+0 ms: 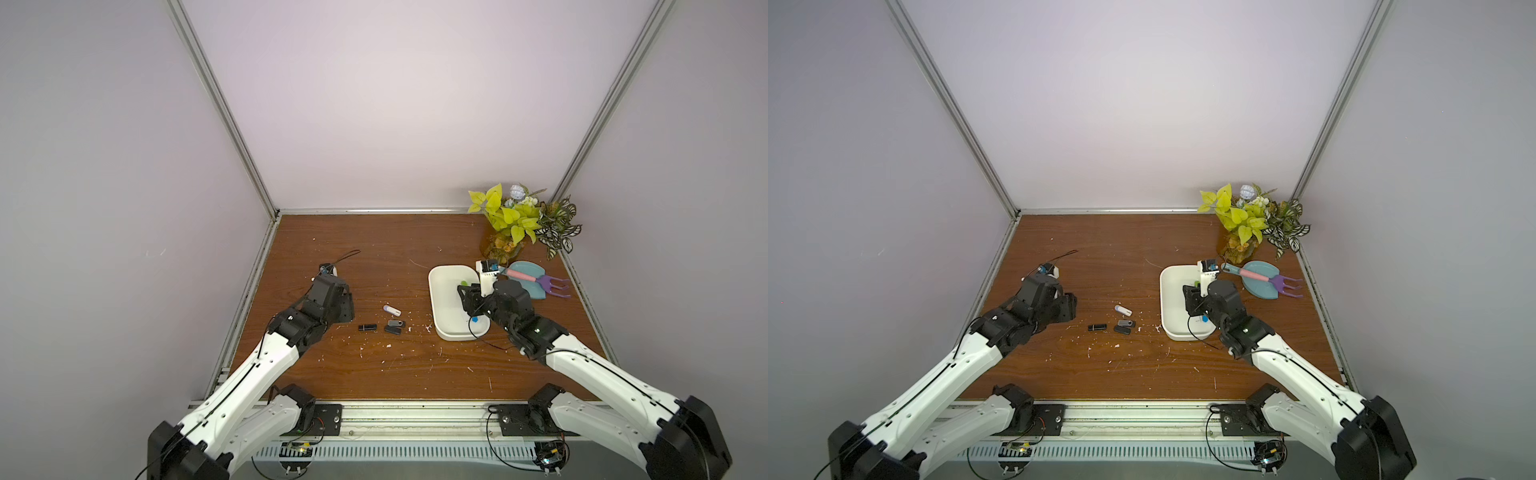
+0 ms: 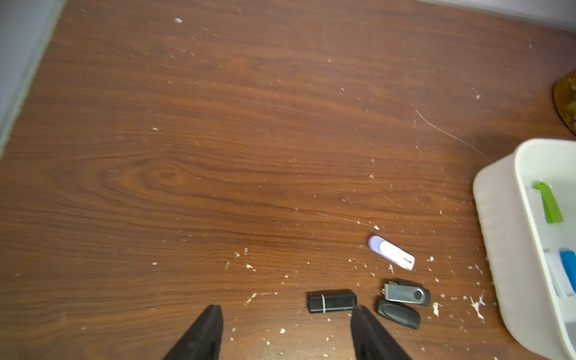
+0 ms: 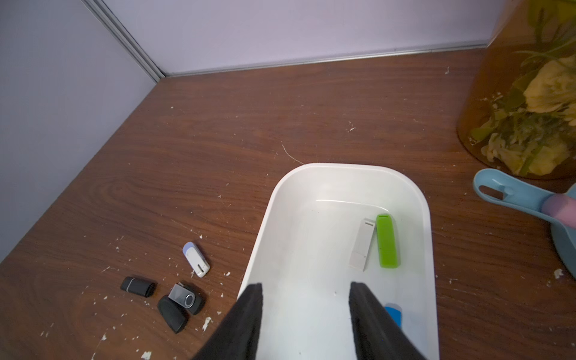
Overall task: Put the usb flash drive into the storage box
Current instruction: Place the USB flash in the storage box, then pick up the USB flash from the center of the board.
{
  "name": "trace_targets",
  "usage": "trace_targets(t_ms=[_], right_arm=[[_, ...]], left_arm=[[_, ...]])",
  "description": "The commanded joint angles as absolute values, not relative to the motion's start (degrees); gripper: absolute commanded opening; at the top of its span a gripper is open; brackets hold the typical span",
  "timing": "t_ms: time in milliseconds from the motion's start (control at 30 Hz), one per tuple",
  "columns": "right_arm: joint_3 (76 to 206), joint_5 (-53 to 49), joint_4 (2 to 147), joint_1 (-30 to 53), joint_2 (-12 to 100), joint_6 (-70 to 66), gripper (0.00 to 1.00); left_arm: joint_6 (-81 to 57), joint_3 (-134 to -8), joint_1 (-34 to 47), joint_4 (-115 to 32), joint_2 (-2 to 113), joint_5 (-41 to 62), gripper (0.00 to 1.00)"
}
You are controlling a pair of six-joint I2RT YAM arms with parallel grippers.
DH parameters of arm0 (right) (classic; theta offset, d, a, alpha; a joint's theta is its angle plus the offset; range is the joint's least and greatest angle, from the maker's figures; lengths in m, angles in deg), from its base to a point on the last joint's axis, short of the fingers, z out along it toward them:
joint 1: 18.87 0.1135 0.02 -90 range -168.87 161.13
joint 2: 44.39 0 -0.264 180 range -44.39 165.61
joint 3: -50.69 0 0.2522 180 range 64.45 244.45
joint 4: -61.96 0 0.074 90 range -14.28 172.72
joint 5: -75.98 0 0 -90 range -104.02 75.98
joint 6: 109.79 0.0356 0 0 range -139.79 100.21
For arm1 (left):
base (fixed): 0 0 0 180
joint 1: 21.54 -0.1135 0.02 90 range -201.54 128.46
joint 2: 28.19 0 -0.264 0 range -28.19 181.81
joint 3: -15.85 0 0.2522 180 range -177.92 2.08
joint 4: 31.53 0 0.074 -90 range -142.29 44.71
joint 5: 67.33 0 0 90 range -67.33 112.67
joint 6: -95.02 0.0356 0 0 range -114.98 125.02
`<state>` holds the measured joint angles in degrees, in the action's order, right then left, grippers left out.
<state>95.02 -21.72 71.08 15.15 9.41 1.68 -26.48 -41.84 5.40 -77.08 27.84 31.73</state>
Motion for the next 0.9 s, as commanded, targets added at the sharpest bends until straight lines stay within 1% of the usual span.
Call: trace_targets(t_ms=[0, 133, 233, 333, 500, 700, 867], right_arm=[[89.82, -23.76, 62.64, 15.1, 4.56, 2.21, 0.52], [85.89, -23.17, 60.31, 15.06, -0.69, 2.88, 0.51], [84.18, -23.72, 60.04, 15.12, -2.08, 3.37, 0.51], [82.72, -24.4, 59.38, 15.07, -2.55, 3.44, 0.51], [82.53, -24.63, 59.11, 15.11, -2.66, 3.33, 0.51], [82.51, -24.39, 58.78, 15.13, -2.05, 3.31, 0.51], [82.69, -23.96, 58.5, 15.14, -1.11, 3.22, 0.51]], left_arm=[[-28.18, -41.27, 5.92, -69.97, 33.88, 24.24, 0.64], [-27.77, -43.46, 6.58, -65.65, 46.52, 23.64, 0.62], [-26.91, -47.41, 7.1, -64.69, 56.26, 22.33, 0.58], [-26.18, -48.09, 7.63, -62.48, 60.73, 20.59, 0.55], [-26.5, -44.41, 7.72, -60.91, 61.82, 19.06, 0.55], [-28.65, -38.29, 8.93, -60.41, 58.26, 17.67, 0.52], [-31.02, -34.76, 11.52, -60.76, 54.31, 16.71, 0.52]])
